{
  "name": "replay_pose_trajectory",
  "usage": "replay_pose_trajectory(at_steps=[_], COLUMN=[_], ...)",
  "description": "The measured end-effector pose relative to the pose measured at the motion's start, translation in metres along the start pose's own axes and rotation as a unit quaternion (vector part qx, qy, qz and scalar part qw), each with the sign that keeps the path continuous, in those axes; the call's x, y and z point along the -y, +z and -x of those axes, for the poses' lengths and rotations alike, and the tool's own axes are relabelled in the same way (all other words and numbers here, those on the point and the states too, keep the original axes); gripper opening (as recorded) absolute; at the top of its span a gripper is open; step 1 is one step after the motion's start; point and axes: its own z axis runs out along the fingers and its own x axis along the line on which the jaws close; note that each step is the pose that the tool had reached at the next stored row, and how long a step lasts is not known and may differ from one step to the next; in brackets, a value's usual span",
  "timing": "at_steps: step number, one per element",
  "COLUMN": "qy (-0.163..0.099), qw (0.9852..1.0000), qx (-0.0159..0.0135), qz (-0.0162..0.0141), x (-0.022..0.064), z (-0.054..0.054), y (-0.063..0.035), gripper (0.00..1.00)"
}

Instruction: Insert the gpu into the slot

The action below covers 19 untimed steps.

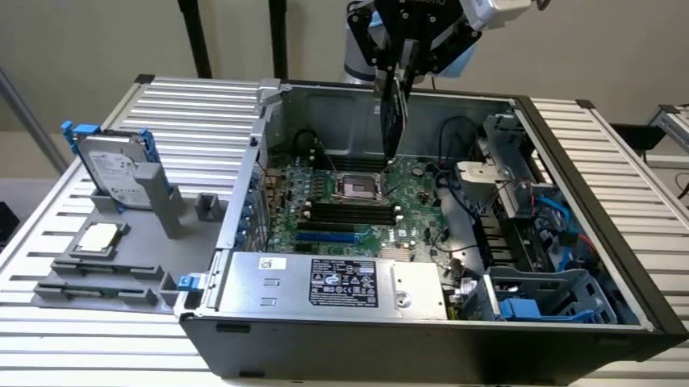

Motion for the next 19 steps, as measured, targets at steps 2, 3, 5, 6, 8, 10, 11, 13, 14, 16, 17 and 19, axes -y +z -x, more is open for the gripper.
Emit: replay_pose_trajectory(at_steps=[2, 3, 5, 6, 8, 10, 11, 13, 14, 16, 17, 19], qy=[0.0, 0.0, 0.0, 0.0, 0.0, 0.0, 0.0, 0.0, 0.0, 0.0, 0.0, 0.0], qw=[1.0, 1.0, 1.0, 1.0, 1.0, 1.0, 1.0, 1.0, 1.0, 1.0, 1.0, 1.0], qx=[0.0, 0.0, 0.0, 0.0, 0.0, 0.0, 0.0, 0.0, 0.0, 0.0, 0.0, 0.0], qz=[0.0, 0.0, 0.0, 0.0, 0.0, 0.0, 0.0, 0.0, 0.0, 0.0, 0.0, 0.0], x=[0.0, 0.0, -0.0001, -0.0001, -0.0001, -0.0001, -0.0001, -0.0002, -0.0002, -0.0002, -0.0002, -0.0002], z=[0.0, 0.0, 0.0, -0.0001, -0.0001, -0.0001, -0.0001, -0.0001, -0.0001, -0.0001, -0.0001, -0.0001], y=[-0.0001, -0.0001, -0.0013, -0.0014, -0.0014, -0.0018, -0.0021, -0.0021, -0.0022, -0.0025, -0.0028, -0.0028], gripper=[0.26, 0.26, 0.26, 0.26, 0.26, 0.26, 0.26, 0.26, 0.26, 0.26, 0.26, 0.26])
